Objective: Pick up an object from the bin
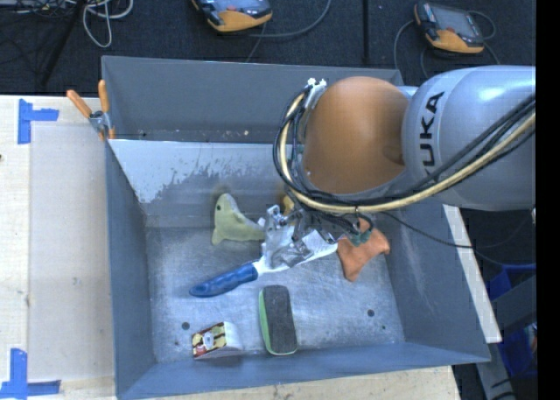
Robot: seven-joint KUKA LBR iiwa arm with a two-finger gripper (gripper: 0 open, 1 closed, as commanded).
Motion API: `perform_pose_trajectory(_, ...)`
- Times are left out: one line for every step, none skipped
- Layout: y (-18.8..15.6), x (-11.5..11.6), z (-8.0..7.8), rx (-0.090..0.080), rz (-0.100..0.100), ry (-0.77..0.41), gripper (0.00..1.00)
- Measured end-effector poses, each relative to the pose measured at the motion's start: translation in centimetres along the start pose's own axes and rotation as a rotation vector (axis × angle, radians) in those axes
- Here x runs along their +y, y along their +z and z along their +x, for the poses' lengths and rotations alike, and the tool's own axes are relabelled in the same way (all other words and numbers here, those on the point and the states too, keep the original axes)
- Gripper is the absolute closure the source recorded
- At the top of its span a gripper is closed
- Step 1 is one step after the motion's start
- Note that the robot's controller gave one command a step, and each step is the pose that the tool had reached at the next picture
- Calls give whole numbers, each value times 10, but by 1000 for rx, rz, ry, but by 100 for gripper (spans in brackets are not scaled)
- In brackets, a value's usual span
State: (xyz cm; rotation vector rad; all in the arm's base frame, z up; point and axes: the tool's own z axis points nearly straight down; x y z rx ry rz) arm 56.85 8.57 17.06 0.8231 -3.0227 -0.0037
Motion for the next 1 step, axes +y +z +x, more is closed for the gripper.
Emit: perform_pose_trajectory(-39, 9, -7, -8, 3, 109, 100)
